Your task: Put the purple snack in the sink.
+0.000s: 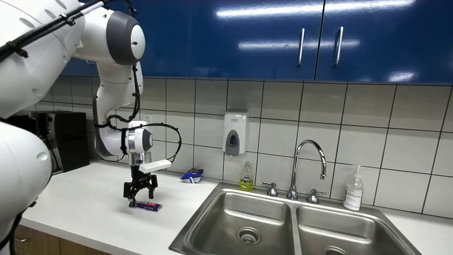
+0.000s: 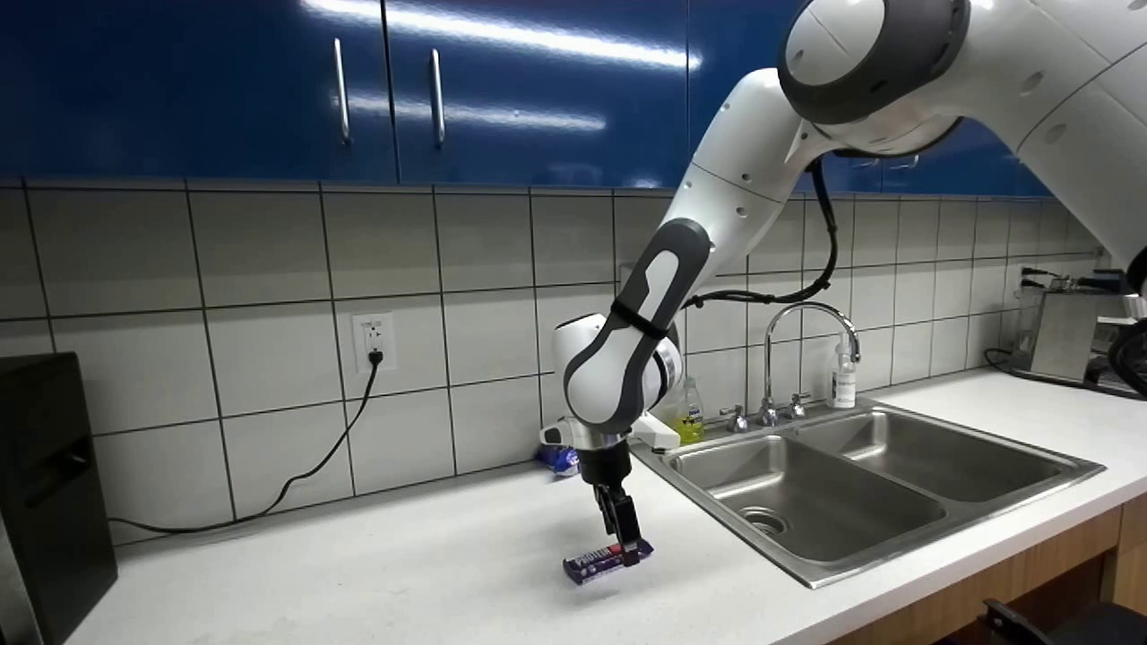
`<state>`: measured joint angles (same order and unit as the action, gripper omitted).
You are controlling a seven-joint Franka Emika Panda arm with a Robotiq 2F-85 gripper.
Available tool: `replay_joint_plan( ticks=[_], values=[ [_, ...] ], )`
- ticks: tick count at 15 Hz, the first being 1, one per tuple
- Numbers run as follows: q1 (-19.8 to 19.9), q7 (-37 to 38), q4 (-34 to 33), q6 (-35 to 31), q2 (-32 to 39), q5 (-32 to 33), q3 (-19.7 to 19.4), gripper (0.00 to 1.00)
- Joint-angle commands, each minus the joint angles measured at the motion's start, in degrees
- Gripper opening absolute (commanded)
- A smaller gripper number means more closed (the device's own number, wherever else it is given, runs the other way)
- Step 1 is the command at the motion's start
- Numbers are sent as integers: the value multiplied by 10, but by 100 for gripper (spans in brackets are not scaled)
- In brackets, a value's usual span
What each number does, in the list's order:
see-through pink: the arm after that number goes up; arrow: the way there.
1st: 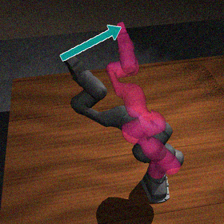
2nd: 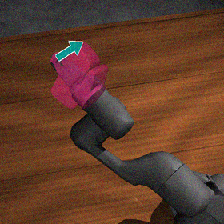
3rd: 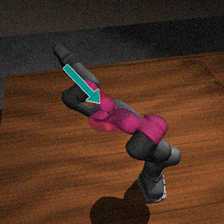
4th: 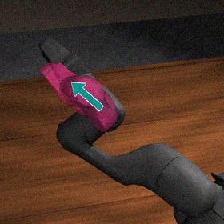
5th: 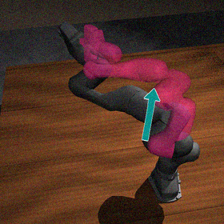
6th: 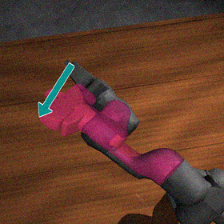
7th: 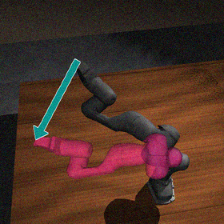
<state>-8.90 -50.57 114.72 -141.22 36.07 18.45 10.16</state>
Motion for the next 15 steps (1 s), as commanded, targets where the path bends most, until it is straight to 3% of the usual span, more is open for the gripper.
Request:
replay_joint_plan(
  ticks=[1,15],
  values=[
    [4,9,-10,0,7,-3,6,100],
    [-7,0,-61,18,46,16,-1,100]
  ],
)
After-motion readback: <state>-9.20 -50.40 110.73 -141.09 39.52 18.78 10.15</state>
